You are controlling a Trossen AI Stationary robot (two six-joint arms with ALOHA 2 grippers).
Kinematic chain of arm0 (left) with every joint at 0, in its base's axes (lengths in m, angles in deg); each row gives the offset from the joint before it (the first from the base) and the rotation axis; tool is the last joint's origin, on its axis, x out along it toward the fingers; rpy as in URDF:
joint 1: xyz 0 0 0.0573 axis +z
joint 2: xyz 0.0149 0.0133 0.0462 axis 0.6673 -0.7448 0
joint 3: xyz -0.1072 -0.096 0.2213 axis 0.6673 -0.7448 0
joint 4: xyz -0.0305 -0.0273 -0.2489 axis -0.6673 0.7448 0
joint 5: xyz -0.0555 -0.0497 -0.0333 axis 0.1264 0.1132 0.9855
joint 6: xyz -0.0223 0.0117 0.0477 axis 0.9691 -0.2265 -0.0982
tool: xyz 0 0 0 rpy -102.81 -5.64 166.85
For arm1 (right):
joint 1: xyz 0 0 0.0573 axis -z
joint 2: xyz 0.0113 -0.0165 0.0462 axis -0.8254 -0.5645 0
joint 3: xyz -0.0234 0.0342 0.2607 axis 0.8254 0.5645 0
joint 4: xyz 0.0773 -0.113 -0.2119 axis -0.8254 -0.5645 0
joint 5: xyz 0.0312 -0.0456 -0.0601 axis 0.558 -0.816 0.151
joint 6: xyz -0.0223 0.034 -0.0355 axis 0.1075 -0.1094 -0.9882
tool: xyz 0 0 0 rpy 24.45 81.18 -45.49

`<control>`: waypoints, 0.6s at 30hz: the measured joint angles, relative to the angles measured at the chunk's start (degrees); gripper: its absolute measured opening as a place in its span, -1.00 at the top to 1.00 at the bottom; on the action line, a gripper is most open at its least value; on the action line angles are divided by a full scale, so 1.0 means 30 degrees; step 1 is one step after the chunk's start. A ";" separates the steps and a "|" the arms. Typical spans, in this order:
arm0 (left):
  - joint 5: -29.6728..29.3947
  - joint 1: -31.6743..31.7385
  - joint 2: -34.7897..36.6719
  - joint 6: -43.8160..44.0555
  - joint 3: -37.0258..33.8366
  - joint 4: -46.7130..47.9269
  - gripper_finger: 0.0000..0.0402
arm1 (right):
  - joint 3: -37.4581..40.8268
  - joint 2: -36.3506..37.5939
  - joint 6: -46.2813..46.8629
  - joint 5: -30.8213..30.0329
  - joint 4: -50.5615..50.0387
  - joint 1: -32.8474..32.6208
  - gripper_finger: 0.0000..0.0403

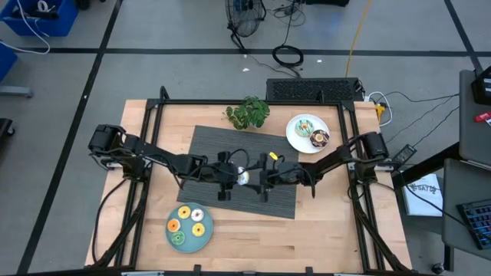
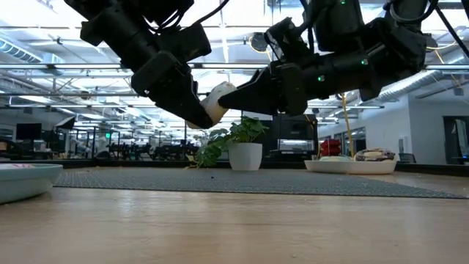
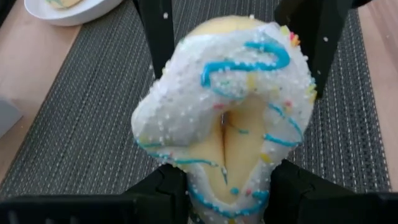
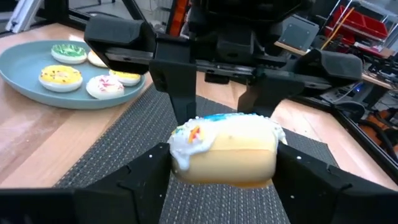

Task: Pick & Place donuts
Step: Put the large light blue donut on the white plate

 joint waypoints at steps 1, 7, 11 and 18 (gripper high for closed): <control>0.0004 0.0000 0.0000 0.0103 0.0007 0.0110 0.26 | 0.0000 0.0093 0.0000 -0.0062 -0.0236 0.0000 -0.23; -0.0035 0.0007 0.0007 0.0332 0.0036 0.0276 0.26 | -0.0015 0.0379 0.0002 -0.0900 -0.0826 -0.0053 -0.07; -0.0022 0.0002 0.0007 0.0332 0.0044 0.0296 0.26 | -0.0015 0.0379 0.0364 -0.0911 -0.0835 -0.0066 0.10; 0.0473 -0.0080 0.0007 0.0418 0.0058 -0.0104 0.26 | -0.0015 0.0387 0.0018 -0.0932 -0.0655 -0.0592 0.58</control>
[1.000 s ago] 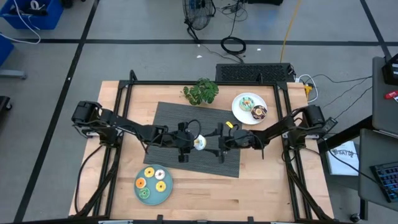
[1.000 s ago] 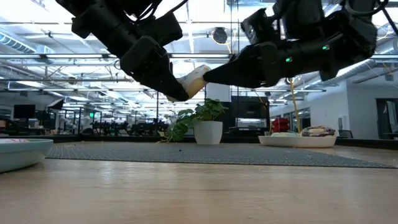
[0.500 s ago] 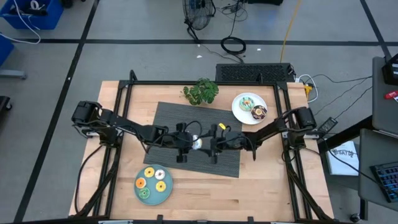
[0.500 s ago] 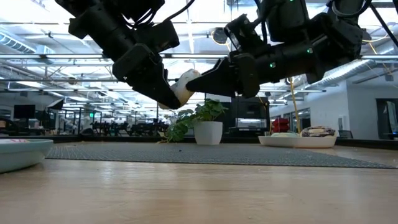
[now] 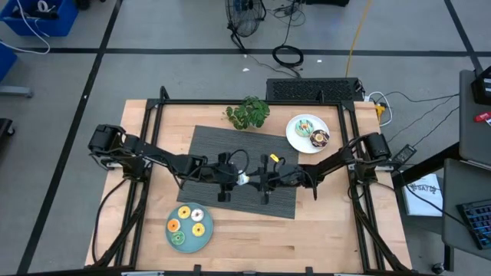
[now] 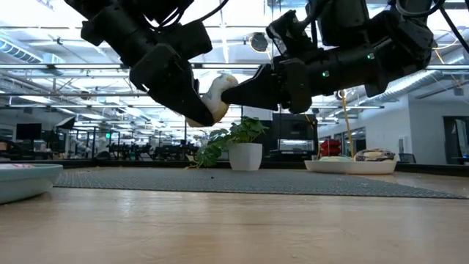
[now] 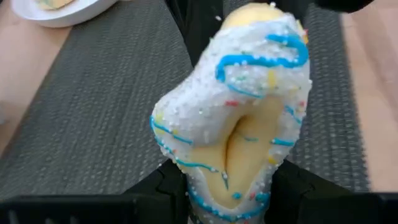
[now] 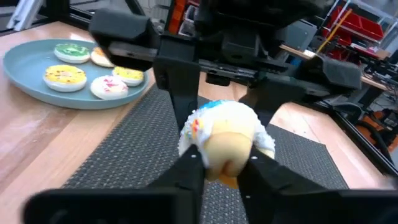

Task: Pick & Place donuts
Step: Put the large light blue donut on the white plate

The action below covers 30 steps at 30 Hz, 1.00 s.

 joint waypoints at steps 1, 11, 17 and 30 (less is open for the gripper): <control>0.0333 0.0000 0.0000 0.0008 0.0000 -0.0076 0.26 | 0.0000 0.0000 -0.0151 0.0007 0.0006 -0.0072 0.67; 0.1128 0.0080 0.0000 -0.0280 0.0000 -0.0308 0.25 | 0.0000 0.0015 -0.0272 -0.0046 0.0006 -0.0107 0.86; -0.2620 -0.0340 0.0000 -0.3107 -0.0021 -0.1371 0.09 | 0.0000 0.0057 -0.0282 -0.0566 0.0137 -0.0082 0.91; -0.3513 -0.0801 0.0400 -0.0691 0.0117 -0.4501 -0.83 | 0.0580 0.3559 0.0046 -0.4806 -0.6233 -0.0260 0.92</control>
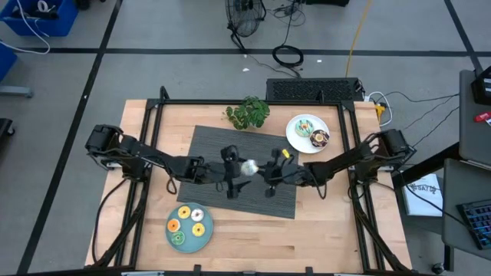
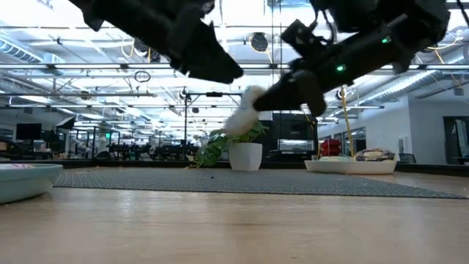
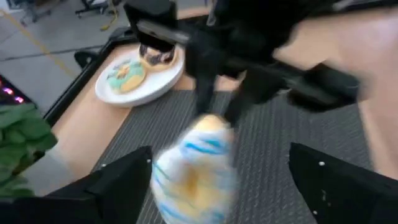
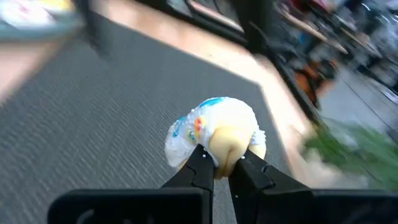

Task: Pick & Place donuts
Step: Put the large light blue donut on the white plate

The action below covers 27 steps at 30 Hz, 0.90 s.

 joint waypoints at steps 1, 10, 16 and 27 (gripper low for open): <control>0.0030 -0.0130 0.0236 0.0001 -0.0007 -0.0124 -0.88 | 0.0290 0.0470 0.0224 -0.0635 -0.0576 -0.0050 0.92; 0.0093 -0.1028 0.1073 -0.0546 -0.0029 -0.1012 -0.95 | 0.4086 0.6069 0.3670 -0.5823 -0.2651 -0.0075 0.92; 0.0004 -0.1077 0.1113 -0.0420 -0.0085 0.0091 -0.91 | 0.7816 0.9776 0.6364 -0.9610 -0.2170 0.0563 0.88; 0.0005 -0.0729 0.1086 0.0072 -0.0095 0.0342 -0.90 | 1.1475 1.1527 0.9242 -0.7518 -0.1250 0.3170 0.89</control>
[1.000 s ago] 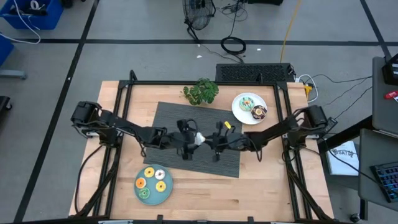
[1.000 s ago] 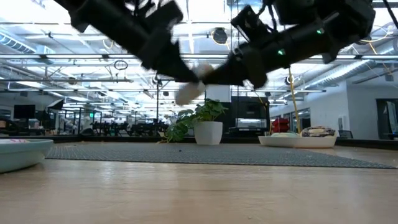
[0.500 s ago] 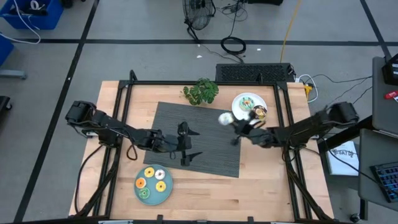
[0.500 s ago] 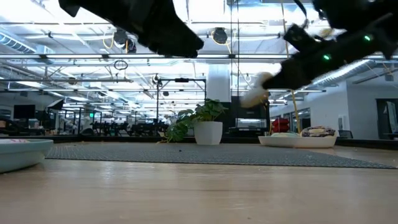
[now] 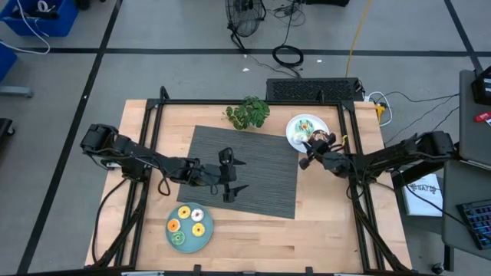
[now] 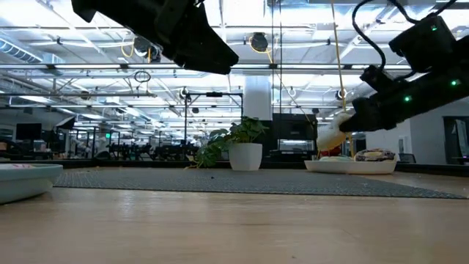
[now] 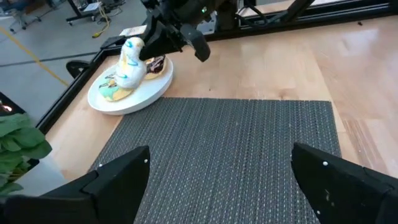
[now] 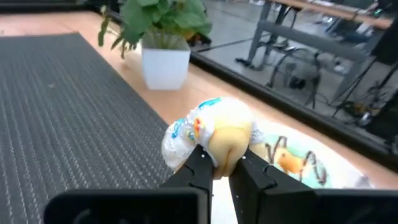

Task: Pick & Place donuts
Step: Put the large light blue donut on the white plate

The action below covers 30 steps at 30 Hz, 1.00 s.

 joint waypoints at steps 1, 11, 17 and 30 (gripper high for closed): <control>-0.0003 0.0015 0.0000 0.0047 0.0000 0.0013 -0.90 | 0.0003 -0.0002 0.0114 0.0357 -0.0125 0.0178 0.88; 0.0012 0.0029 0.0000 0.0081 0.0000 0.0158 -0.84 | 0.0025 -0.0617 0.0386 0.0424 -0.1042 0.1152 0.82; 0.0005 0.0029 -0.0007 0.0042 -0.0007 0.0158 -0.86 | 0.0025 -0.0617 0.0487 0.1380 -0.1094 0.1525 0.47; 0.0019 0.0029 -0.0015 0.0030 -0.0007 0.0166 -0.84 | 0.0017 -0.0617 0.1107 0.1526 -0.1116 0.2370 -0.28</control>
